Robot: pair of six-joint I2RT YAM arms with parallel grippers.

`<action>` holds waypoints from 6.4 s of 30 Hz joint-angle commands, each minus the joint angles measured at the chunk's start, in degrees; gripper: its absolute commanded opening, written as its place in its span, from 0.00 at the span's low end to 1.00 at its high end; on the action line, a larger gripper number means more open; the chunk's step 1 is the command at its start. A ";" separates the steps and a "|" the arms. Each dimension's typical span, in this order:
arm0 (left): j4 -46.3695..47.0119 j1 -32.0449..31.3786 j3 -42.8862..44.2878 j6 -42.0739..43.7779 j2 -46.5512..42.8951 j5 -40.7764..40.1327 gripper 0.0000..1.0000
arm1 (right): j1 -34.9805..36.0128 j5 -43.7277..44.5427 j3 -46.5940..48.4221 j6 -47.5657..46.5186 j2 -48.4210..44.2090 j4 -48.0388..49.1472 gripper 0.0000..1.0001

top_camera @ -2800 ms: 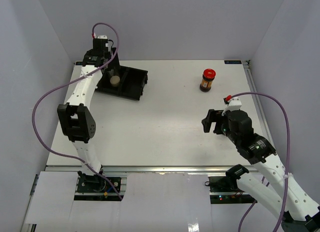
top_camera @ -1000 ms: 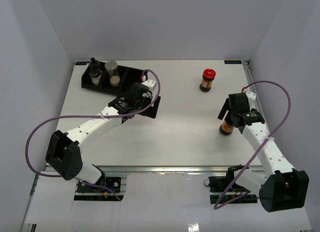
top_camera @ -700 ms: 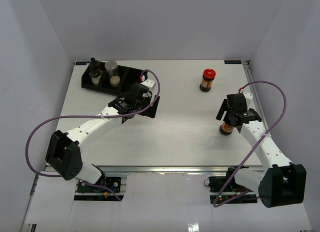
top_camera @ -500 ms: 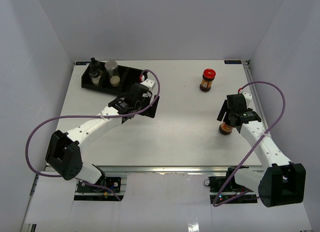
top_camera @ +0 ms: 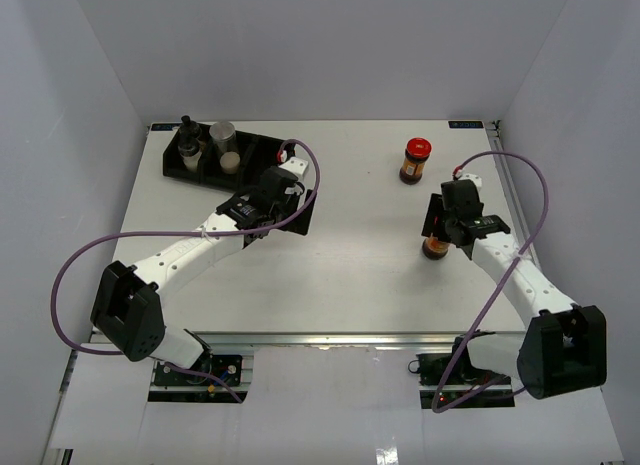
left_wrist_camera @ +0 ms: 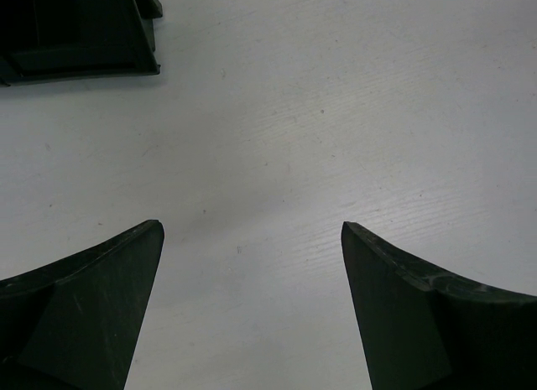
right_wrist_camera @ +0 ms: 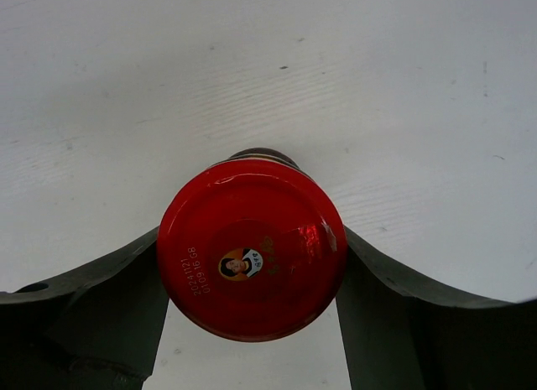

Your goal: Organize the condiment bottles

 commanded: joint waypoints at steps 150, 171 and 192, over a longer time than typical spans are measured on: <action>-21.14 -6.21 56.94 0.34 44.18 5.49 0.98 | -4.60 -10.69 38.67 -18.92 31.79 16.93 0.90; -17.18 -6.30 55.70 0.26 41.25 1.72 0.00 | -4.77 -12.70 43.77 -18.22 38.90 14.65 0.90; -22.81 0.70 63.56 1.93 33.14 -5.77 0.00 | -4.77 -11.68 47.46 -17.88 47.41 16.02 0.90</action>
